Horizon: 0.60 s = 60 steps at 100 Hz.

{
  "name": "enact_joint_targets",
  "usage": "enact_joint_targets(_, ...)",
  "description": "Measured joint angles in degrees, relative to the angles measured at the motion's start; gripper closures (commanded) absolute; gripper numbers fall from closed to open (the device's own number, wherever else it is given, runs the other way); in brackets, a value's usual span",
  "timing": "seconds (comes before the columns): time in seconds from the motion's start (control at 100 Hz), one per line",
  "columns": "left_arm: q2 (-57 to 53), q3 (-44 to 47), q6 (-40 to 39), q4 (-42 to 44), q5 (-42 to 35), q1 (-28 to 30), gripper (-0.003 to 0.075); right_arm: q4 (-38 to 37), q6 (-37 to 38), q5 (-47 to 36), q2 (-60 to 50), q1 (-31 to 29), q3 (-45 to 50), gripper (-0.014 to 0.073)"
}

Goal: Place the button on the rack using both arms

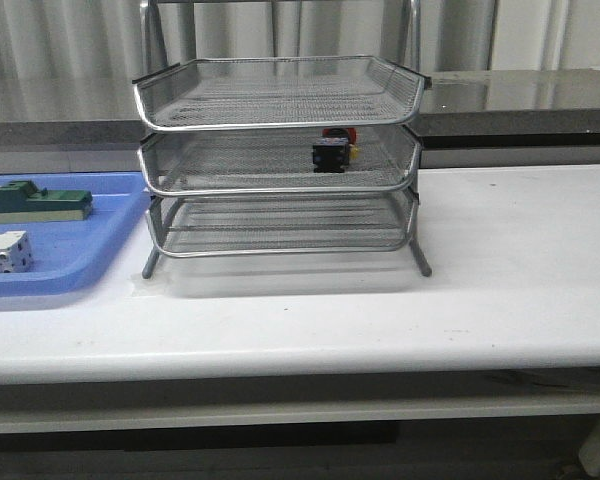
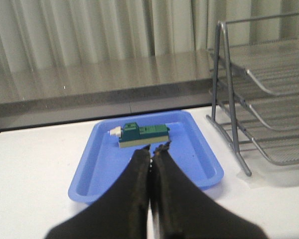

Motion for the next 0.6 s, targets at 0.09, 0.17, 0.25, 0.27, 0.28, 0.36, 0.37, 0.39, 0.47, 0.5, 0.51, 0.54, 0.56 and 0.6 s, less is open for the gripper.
enact_joint_targets(0.09,0.0,2.4,0.0,-0.4,0.0,0.1,0.0741,0.0,0.0,-0.1,0.0,0.0,0.0,0.065)
enact_joint_targets(0.17,0.0,2.9,-0.3,-0.6,-0.1,0.2,0.0741,0.0,0.0,-0.1,0.0,0.0,0.0,0.065)
enact_joint_targets(0.25,0.0,2.9,-0.4,-0.7,-2.1,0.2,0.0741,0.0,0.0,-0.1,0.0,0.0,0.0,0.065)
enact_joint_targets(0.27,0.0,2.9,-0.4,-0.7,-2.7,0.2,0.0741,0.0,0.0,-0.1,0.0,0.0,0.0,0.065)
enact_joint_targets(0.28,0.0,2.9,-0.4,-0.7,-3.0,0.2,0.0741,0.0,0.0,-0.1,0.0,0.0,0.0,0.065)
enact_joint_targets(0.36,0.0,2.9,-0.4,-0.7,-3.7,0.2,0.0741,0.0,0.0,-0.1,0.0,0.0,0.0,0.065)
enact_joint_targets(0.37,0.0,2.9,-0.4,-0.7,-3.7,0.2,0.0741,0.0,0.0,-0.1,0.0,0.0,0.0,0.065)
enact_joint_targets(0.39,0.0,2.9,-0.4,-0.7,-3.8,0.2,0.0741,0.0,0.0,-0.1,0.0,0.0,0.0,0.065)
enact_joint_targets(0.47,0.0,2.9,-0.4,-0.7,-4.1,0.2,0.0741,0.0,0.0,-0.1,0.0,0.0,0.0,0.065)
enact_joint_targets(0.5,0.0,2.9,-0.4,-0.7,-4.1,0.2,0.0741,0.0,0.0,-0.1,0.0,0.0,0.0,0.065)
enact_joint_targets(0.51,0.0,2.9,-0.4,-0.7,-4.1,0.2,0.0741,0.0,0.0,-0.1,0.0,0.0,0.0,0.065)
enact_joint_targets(0.54,0.0,2.9,-0.4,-0.7,-4.2,0.2,0.0741,0.0,0.0,-0.1,0.0,0.0,0.0,0.065)
enact_joint_targets(0.56,0.0,2.9,-0.4,-0.7,-4.2,0.2,0.0741,0.0,0.0,-0.1,0.0,0.0,0.0,0.065)
enact_joint_targets(0.6,0.0,2.9,-0.4,-0.7,-4.2,0.2,0.0741,0.0,0.0,-0.1,0.0,0.0,0.0,0.065)
